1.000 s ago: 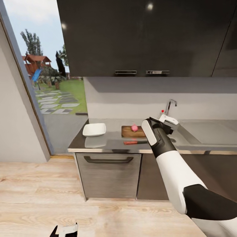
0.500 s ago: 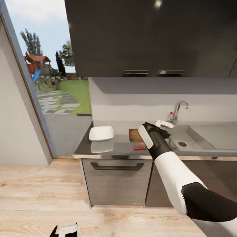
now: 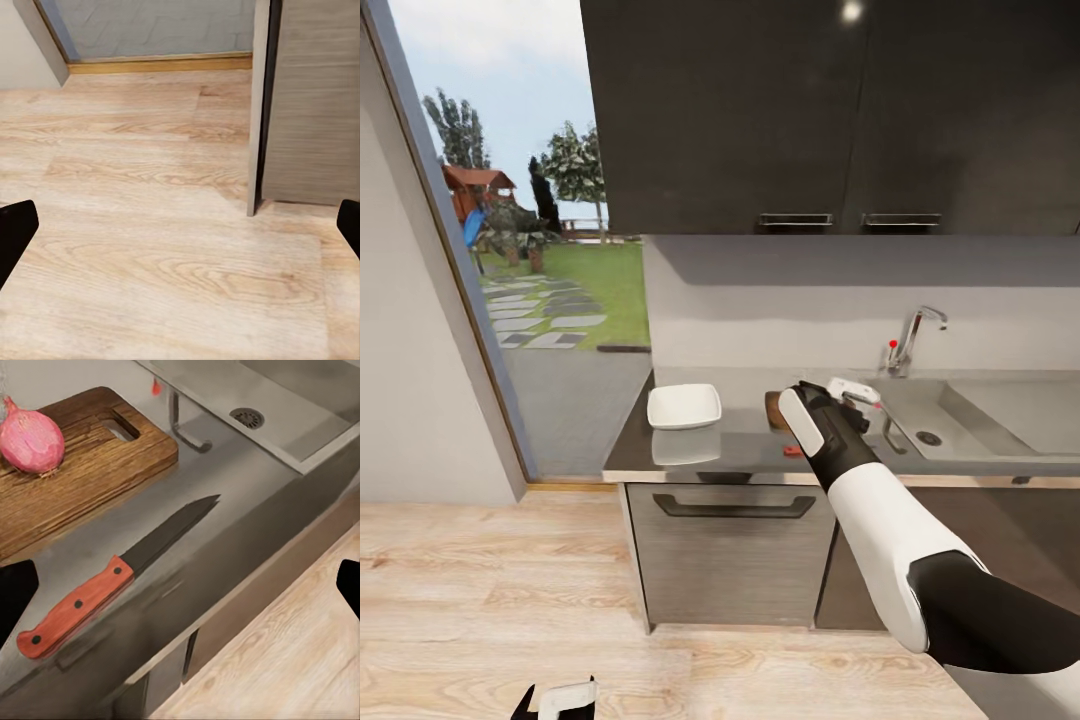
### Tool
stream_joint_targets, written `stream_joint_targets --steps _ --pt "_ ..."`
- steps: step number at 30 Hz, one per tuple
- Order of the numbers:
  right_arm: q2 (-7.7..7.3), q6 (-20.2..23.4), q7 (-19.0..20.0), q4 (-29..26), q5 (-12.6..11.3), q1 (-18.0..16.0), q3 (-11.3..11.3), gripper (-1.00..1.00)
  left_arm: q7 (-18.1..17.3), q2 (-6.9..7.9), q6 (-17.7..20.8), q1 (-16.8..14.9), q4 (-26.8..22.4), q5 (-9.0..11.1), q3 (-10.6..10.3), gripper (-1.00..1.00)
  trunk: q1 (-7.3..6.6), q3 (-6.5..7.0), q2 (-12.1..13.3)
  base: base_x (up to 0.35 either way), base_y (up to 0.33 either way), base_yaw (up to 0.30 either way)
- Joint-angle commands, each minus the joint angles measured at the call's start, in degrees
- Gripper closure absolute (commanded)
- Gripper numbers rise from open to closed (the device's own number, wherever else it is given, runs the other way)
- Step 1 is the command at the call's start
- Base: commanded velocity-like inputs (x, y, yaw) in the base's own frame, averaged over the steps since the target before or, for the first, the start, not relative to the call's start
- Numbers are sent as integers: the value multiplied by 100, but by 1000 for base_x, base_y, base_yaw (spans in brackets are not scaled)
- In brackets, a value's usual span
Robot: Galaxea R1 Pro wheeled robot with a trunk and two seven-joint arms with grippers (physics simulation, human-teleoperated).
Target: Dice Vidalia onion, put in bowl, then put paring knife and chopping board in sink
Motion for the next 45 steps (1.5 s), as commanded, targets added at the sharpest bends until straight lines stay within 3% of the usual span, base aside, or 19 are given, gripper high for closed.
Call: stream_joint_targets --steps 1,8,24,45 --pt "0 63 44 16 -23 -5 9 -100 -1 -3 -33 -10 22 57 -51 -100 1 -7 -5 0 4 0" --pt "0 74 130 51 -18 -5 11 -100 -1 -6 -33 -10 22 57 -51 -100 1 -7 -5 9 4 0" --pt "0 56 149 168 -16 -3 11 -100 -1 -2 -33 -10 22 57 -51 -100 1 -7 -5 243 120 0" --pt "0 38 152 257 19 38 -8 -100 -1 -2 -4 -10 22 57 -51 -100 1 -7 -5 16 3 0"
